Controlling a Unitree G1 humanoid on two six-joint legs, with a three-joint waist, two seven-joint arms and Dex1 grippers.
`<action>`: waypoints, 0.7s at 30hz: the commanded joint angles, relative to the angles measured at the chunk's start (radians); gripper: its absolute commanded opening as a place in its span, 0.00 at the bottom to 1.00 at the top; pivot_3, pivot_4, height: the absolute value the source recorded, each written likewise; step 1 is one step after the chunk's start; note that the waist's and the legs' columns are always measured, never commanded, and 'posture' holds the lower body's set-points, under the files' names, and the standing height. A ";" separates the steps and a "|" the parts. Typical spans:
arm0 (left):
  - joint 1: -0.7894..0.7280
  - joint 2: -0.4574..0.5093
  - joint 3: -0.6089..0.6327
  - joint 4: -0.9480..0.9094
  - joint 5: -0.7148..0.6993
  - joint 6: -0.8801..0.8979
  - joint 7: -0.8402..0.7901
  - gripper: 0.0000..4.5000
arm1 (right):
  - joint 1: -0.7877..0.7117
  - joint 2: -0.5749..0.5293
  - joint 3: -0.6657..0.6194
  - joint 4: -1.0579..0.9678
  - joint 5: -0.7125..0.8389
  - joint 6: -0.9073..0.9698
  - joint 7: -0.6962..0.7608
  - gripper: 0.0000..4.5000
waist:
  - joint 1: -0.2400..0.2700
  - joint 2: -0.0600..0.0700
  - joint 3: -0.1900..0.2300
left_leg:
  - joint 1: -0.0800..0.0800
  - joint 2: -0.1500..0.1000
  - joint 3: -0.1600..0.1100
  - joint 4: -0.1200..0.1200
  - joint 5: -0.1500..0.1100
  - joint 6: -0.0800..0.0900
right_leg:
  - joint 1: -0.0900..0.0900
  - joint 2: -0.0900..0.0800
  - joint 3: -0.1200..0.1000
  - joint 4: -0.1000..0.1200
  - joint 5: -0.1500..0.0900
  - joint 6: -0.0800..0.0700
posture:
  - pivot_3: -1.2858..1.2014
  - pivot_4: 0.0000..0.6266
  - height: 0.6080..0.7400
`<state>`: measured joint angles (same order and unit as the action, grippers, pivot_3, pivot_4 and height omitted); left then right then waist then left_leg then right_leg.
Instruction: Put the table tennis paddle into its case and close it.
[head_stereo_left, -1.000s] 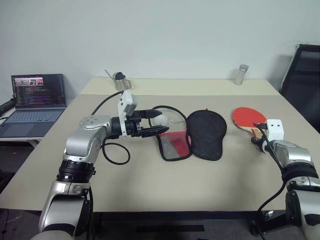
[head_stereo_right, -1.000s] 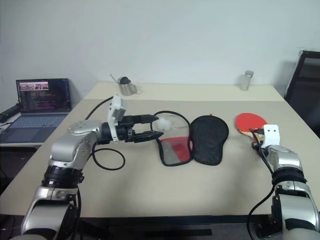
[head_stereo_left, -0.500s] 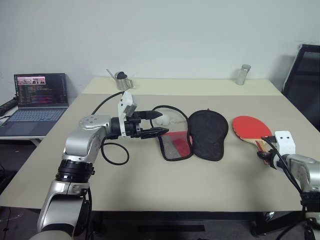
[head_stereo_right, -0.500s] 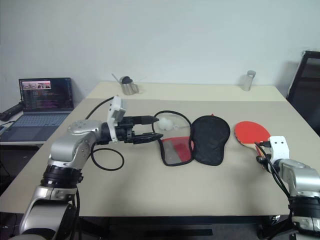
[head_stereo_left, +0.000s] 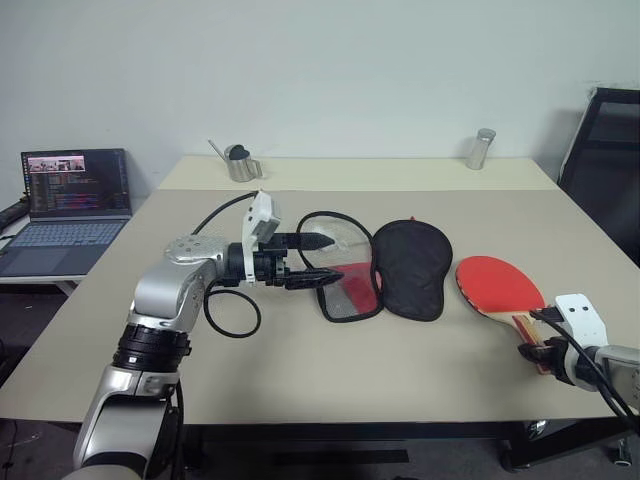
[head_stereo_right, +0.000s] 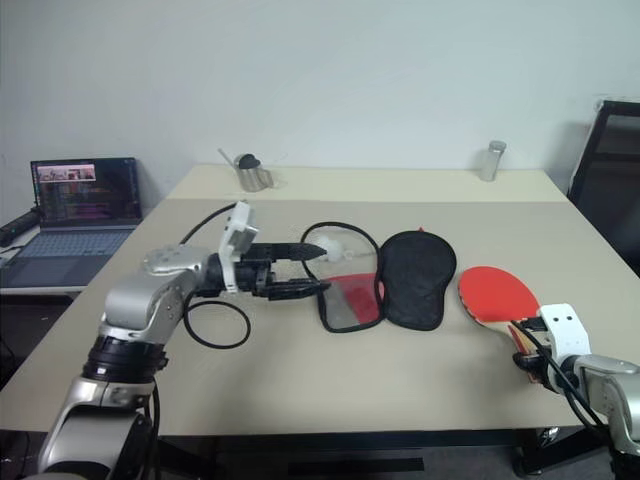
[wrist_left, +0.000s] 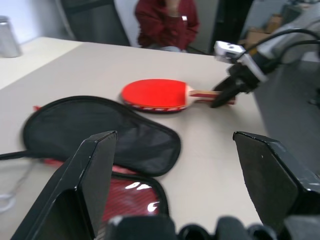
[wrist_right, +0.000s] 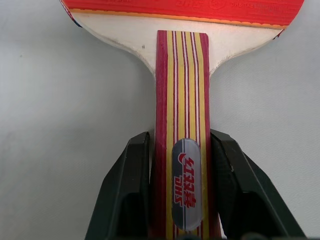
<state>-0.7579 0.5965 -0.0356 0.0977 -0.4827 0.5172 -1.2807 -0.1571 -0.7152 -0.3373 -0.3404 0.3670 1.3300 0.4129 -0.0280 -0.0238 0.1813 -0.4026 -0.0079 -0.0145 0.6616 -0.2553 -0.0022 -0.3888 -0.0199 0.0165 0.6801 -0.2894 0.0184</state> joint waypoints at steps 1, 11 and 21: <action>-0.005 0.027 -0.006 -0.058 -0.012 -0.010 -0.035 0.91 | -0.032 0.000 0.004 0.005 0.017 -0.006 0.011 0.29 | -0.001 0.000 0.000 | 0.000 0.000 0.000 0.000 0.000 0.000 | 0.000 0.000 0.000 0.000 0.000 0.000 | 0.52 0.24 1.00; 0.009 0.043 -0.014 -0.081 -0.007 -0.007 -0.030 0.91 | -0.150 -0.008 0.057 0.164 -0.006 -0.121 0.031 0.72 | -0.002 0.000 0.000 | 0.001 0.000 0.001 0.000 0.000 0.000 | 0.000 0.000 0.001 0.000 0.000 0.000 | 0.52 0.24 1.00; 0.014 0.051 -0.011 -0.084 -0.004 -0.010 -0.016 0.91 | -0.153 -0.013 0.093 0.236 -0.041 -0.165 0.020 0.72 | -0.001 0.000 0.000 | 0.000 0.000 0.001 0.000 0.000 0.000 | 0.000 0.000 0.001 0.000 0.000 0.000 | 0.52 0.24 1.00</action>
<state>-0.7437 0.6342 -0.0573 0.0481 -0.4829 0.5164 -1.2983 -0.3135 -0.7187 -0.2418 -0.1046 0.3343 1.1740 0.4355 -0.0290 -0.0238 0.1813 -0.4022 -0.0080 -0.0139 0.6621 -0.2553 -0.0021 -0.3885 -0.0195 0.0172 0.6802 -0.2893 0.0185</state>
